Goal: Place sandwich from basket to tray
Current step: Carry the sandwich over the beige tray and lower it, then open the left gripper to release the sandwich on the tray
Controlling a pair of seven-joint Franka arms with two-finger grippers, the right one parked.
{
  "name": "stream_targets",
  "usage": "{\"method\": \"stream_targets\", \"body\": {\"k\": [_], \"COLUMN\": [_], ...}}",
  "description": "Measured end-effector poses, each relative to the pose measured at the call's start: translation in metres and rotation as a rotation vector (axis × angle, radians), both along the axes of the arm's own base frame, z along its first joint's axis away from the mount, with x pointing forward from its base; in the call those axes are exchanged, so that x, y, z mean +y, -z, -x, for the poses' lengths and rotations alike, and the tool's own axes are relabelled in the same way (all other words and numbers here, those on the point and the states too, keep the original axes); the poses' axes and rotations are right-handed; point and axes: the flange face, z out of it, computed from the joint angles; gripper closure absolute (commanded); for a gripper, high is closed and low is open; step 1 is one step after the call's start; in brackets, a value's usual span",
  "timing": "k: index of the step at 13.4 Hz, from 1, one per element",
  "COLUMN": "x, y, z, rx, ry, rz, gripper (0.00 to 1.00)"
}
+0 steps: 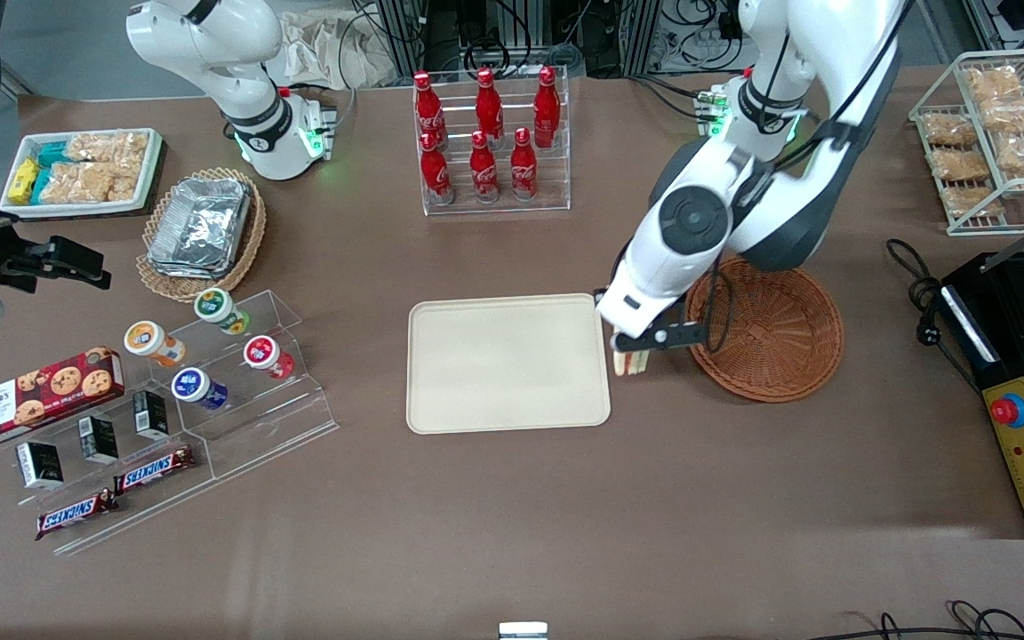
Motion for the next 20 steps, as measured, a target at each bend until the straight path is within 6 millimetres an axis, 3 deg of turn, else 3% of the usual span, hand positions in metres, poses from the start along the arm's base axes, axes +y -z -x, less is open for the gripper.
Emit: {"method": "stream_targets", "body": {"k": [3, 7, 12, 13, 14, 15, 20], "x": [-0.015, -0.029, -0.035, -0.035, -0.036, -0.036, -0.036], "y": [0.046, 0.074, 0.106, 0.109, 0.111, 0.111, 0.109], "z": [-0.007, -0.010, -0.015, -0.017, -0.018, -0.018, -0.020], "rx": [-0.014, -0.023, -0.017, -0.018, -0.018, -0.019, -0.024], "ry": [-0.007, -0.016, -0.004, -0.005, -0.006, -0.007, -0.008], "rz": [0.019, 0.063, 0.065, 0.070, 0.073, 0.074, 0.077], "gripper": [0.97, 0.96, 0.81, 0.69, 0.45, 0.02, 0.00]}}
